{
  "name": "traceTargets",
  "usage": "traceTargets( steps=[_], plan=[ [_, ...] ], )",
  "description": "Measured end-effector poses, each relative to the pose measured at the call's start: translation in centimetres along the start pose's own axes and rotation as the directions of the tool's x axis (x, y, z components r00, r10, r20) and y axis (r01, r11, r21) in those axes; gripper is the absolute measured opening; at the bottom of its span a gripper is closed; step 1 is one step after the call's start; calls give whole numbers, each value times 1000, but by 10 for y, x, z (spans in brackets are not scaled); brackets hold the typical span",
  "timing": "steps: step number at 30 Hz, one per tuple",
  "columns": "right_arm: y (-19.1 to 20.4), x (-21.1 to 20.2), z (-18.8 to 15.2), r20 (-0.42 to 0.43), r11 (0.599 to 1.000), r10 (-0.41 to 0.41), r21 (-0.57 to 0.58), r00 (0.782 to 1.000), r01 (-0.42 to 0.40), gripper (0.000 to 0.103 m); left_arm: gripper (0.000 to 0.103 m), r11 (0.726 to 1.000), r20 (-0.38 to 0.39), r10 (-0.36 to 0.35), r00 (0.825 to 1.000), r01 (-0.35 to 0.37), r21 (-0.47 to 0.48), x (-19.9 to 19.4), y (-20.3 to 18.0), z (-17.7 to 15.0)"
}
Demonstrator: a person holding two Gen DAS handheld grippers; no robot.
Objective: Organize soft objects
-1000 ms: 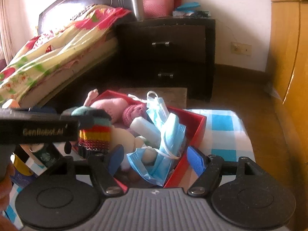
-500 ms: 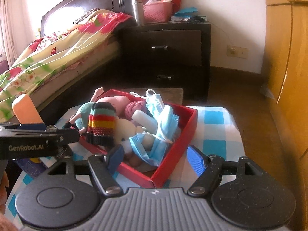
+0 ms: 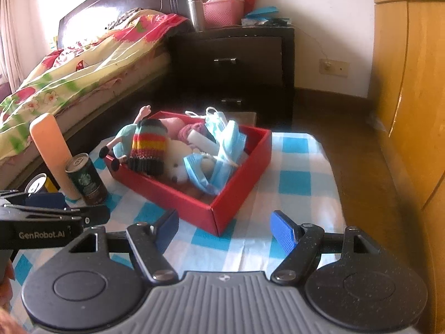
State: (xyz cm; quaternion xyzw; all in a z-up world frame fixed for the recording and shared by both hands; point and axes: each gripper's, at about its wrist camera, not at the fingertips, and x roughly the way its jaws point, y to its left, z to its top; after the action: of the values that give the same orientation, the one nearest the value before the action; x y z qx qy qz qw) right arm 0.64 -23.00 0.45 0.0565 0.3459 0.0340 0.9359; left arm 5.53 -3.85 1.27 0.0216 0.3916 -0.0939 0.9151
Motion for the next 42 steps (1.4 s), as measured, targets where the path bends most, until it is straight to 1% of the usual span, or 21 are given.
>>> traceTargets(
  steps=[9,21,28,33,35,42],
  plan=[
    [0,-19,-16,-4,1000,23,19,1000,-22,51,82,1000,-20,-11,1000,11,3,-10,-6,-19],
    [7,-31,-26,1,999,49,12,999,-49,51,84,1000,-24,-13,1000,13,-2,-19,-7,-28],
    [18,-31,-24,37,999,30,-13,999,-29,52,84,999,-7,18,1000,-18,-27,-18,-5,-28],
    [26,-28,-22,69,998,-23,-63,997,27,52,84,998,3,34,999,-33,-52,-19,-1,-28],
    [28,-27,-21,82,997,-38,-65,996,43,52,85,997,3,45,999,-44,-57,-19,0,-29],
    [37,-24,-19,93,996,-30,-76,995,37,52,85,992,18,77,997,-75,-101,-21,5,-31]
  ],
)
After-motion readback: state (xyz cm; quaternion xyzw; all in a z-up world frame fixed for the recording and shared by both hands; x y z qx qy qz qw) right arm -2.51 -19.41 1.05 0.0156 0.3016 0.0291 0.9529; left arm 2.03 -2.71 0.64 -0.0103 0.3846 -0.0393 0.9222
